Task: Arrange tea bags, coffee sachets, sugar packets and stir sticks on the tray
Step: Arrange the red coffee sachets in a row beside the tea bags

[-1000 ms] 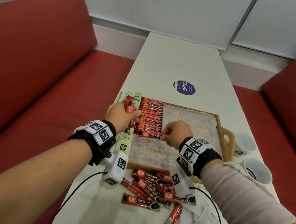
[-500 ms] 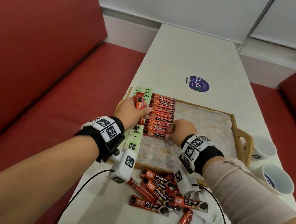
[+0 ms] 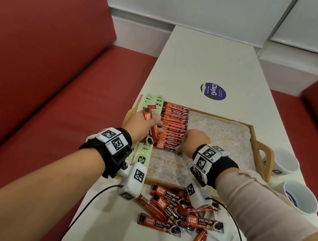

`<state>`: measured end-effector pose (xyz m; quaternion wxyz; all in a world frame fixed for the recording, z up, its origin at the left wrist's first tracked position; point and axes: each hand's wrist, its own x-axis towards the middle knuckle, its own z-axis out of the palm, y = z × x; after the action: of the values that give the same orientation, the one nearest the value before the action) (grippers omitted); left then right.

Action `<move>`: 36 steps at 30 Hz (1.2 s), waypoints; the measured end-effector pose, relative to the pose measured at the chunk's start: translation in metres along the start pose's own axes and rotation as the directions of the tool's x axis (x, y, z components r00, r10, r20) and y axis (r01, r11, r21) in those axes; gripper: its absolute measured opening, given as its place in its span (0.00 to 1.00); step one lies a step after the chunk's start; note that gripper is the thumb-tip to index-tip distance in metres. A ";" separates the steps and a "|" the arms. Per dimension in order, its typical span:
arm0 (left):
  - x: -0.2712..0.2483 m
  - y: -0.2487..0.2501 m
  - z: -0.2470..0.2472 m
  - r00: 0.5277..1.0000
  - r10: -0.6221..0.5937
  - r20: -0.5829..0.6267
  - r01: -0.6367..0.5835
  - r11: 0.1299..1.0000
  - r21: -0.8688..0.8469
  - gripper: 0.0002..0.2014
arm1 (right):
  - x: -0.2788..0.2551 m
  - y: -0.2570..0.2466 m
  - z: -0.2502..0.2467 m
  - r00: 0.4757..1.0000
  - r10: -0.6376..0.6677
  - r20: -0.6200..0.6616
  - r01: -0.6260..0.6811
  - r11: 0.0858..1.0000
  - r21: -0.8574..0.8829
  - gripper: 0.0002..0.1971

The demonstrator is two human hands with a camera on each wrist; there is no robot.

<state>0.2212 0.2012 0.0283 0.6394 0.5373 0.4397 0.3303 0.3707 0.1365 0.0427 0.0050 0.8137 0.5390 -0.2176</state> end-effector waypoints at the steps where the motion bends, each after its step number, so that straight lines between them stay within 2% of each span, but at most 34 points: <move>1: 0.000 0.000 0.000 1.000 -0.020 0.000 0.020 0.999 -0.029 0.04 | -0.001 0.000 -0.001 1.000 -0.021 -0.009 0.021 1.000 -0.006 0.09; 4: -0.002 0.002 0.001 0.999 -0.044 -0.018 0.043 0.997 -0.060 0.03 | -0.004 -0.001 -0.002 0.994 -0.076 -0.076 0.083 0.992 0.095 0.13; 6: -0.002 0.002 0.002 0.998 -0.046 -0.031 0.045 0.998 -0.047 0.07 | -0.006 -0.004 -0.001 0.985 -0.127 -0.113 0.146 0.973 0.177 0.16; 9: -0.005 0.003 0.005 0.999 -0.023 -0.041 0.022 1.000 -0.019 0.05 | -0.010 -0.013 -0.001 0.966 -0.228 -0.125 0.255 0.929 0.269 0.18; 13: -0.012 0.007 0.010 0.999 -0.014 -0.029 0.012 0.998 -0.066 0.04 | -0.014 -0.021 -0.001 0.950 -0.279 -0.140 0.308 0.907 0.288 0.11; 15: -0.014 0.010 0.012 0.999 -0.035 -0.008 0.034 0.992 -0.126 0.05 | -0.015 -0.022 -0.002 0.948 -0.288 -0.134 0.316 0.897 0.310 0.16; 19: -0.019 0.013 0.012 0.999 -0.038 0.033 0.043 0.987 -0.153 0.07 | -0.017 -0.019 -0.003 0.949 -0.298 -0.105 0.316 0.880 0.355 0.13; 24: -0.023 0.016 0.013 0.995 -0.032 0.094 0.048 0.983 -0.177 0.09 | -0.014 -0.018 -0.001 0.962 -0.239 -0.134 0.272 0.893 0.360 0.17; 29: -0.023 0.017 0.011 0.998 -0.012 0.055 0.020 0.989 -0.149 0.06 | -0.013 -0.012 -0.003 0.970 -0.200 -0.140 0.242 0.864 0.442 0.15; 36: -0.016 0.011 0.009 1.000 0.014 -0.001 -0.014 1.000 -0.023 0.05 | -0.011 -0.003 -0.007 0.982 -0.125 -0.143 0.169 0.918 0.358 0.13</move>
<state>0.2239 0.1859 0.0422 0.6430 0.5328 0.4324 0.3400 0.3668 0.1297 0.0543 -0.1957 0.7687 0.5475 -0.2666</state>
